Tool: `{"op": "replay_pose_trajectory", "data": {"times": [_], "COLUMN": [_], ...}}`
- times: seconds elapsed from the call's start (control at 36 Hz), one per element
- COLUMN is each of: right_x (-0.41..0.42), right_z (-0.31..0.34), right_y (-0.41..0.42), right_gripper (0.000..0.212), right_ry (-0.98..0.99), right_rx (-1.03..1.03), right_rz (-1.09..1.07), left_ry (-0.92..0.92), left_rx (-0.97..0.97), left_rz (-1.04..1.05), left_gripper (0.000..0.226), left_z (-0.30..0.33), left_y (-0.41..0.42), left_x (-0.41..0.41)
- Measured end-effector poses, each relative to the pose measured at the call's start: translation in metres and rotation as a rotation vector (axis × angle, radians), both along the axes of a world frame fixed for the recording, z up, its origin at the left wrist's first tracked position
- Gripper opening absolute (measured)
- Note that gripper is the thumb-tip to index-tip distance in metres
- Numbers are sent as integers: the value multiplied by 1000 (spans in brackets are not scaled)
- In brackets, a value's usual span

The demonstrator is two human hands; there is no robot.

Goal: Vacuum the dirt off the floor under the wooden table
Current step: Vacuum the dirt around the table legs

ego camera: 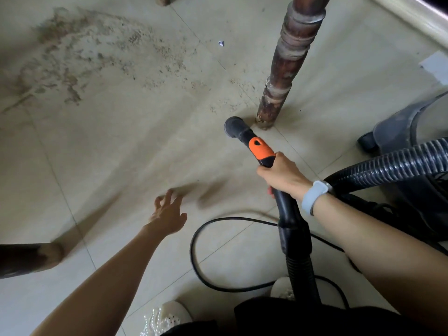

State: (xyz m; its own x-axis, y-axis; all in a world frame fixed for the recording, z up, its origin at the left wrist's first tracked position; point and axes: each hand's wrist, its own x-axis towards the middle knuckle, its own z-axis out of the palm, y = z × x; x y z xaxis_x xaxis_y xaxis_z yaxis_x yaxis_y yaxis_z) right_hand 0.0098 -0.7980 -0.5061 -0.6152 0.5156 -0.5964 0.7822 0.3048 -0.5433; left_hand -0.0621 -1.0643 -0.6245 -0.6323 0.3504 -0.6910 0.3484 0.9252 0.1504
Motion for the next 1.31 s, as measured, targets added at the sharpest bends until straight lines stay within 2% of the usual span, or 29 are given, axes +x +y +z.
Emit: {"op": "replay_pose_trajectory", "data": {"times": [0.22, 0.36, 0.42, 0.5, 0.56, 0.61, 0.72, 0.92, 1.0, 1.17, 1.31], "right_x": [-54, -45, -24, 11, 29, 37, 31, 22, 12, 9, 20], "right_z": [-4, -1, -2, 2, 2, -2, 0, 6, 3, 0, 3], "right_y": [22, 18, 15, 12, 10, 7, 4, -2, 8, 30, 31], "right_gripper": [17, 29, 30, 22, 19, 19, 28, 29, 30, 12, 11], "right_ry": [110, 147, 178, 223, 180, 169, 69, 18, 23, 178, 218], "right_rx": [-44, -19, -142, -387, -433, -354, -4, 253, 152, -215, -504], "right_rz": [-165, -175, -186, -197, -172, -163, -16, 109, 49, -106, -247], "left_ry": [-34, -19, -9, -22, -35, -43, -57, -76, -86, -61, -57], "left_rx": [-8, 8, 3, 0, -4, -10, -28, -36, -25, -3, 7], "left_rz": [-17, 2, 9, 39, 55, 50, 52, 30, 24, 12, 22], "left_gripper": [67, 66, 66, 66, 67, 68, 68, 68, 68, 66, 65], "left_z": [2, -1, -2, -3, -4, -5, -7, -8, -8, -6, -5], "left_y": [8, 8, 9, 13, 15, 18, 20, 19, 17, 14, 15], "left_x": [1, 5, 6, 8, 8, 7, 4, -2, -3, -3, -2]}}
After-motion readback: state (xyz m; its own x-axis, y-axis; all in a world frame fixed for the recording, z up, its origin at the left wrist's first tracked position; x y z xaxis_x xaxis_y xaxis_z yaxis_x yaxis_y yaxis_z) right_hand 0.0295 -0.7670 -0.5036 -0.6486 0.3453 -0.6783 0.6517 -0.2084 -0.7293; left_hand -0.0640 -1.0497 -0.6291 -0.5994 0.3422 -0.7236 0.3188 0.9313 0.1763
